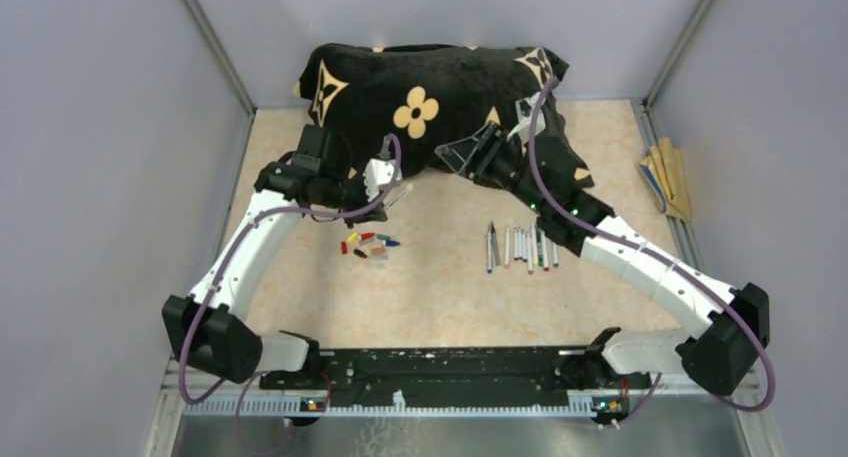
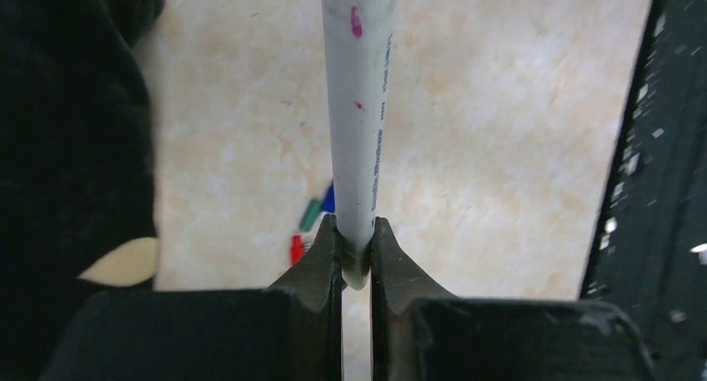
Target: Open the pen caps
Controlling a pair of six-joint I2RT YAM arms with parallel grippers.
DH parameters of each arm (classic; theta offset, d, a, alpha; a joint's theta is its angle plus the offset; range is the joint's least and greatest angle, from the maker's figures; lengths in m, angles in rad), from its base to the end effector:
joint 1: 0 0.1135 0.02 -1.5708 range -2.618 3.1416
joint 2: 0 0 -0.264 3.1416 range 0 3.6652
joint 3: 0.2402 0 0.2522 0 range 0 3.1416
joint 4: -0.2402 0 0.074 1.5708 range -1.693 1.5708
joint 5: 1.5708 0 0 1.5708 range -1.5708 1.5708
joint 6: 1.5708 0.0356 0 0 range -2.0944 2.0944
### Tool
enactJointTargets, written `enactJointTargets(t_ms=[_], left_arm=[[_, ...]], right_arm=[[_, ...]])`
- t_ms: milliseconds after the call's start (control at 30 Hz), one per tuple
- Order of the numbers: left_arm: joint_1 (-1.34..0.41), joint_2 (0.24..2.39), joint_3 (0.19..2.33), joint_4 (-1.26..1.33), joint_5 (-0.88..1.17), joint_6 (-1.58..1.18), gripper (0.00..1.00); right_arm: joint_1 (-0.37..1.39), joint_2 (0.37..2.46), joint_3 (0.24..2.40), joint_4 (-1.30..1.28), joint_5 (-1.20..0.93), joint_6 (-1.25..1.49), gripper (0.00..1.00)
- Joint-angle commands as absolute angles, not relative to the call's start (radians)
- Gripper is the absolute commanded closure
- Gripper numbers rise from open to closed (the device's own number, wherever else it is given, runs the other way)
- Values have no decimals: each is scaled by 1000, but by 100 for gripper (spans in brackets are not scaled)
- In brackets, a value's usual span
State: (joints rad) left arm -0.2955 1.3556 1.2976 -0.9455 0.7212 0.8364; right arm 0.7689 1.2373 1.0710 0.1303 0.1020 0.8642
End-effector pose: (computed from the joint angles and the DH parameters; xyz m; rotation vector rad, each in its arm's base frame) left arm 0.2474 -0.0999 0.3322 1.4687 1.8332 -0.6666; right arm 0.2141 0.2021 0.3776 0.1682 1.7311 1.1605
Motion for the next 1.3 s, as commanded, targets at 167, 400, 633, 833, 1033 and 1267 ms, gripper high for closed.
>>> enactJointTargets(t_ms=[167,400,633,833,1033,1267], left_arm=[[-468,1145,1179,-953,350,1343,100],[-569,1098,1162,-933,245,1442,100],[-609,1143,1198,-949,219,1409,100],[-618,1142,1198,-940,207,1403,100],[-632,1133,1194,-939,211,1401,100],[-664,1125,1193,-943,211,1400,100]], right_arm=[[684,1398,1237,-114,-674,822,39],[711,1446,1242,-114,-756,799,38],[781,1494,1265,-95,-753,798,39],[822,1549,1268,-75,-761,800,43],[830,1584,1270,-36,-754,823,61],[829,1610,1282,-8,-728,833,73]])
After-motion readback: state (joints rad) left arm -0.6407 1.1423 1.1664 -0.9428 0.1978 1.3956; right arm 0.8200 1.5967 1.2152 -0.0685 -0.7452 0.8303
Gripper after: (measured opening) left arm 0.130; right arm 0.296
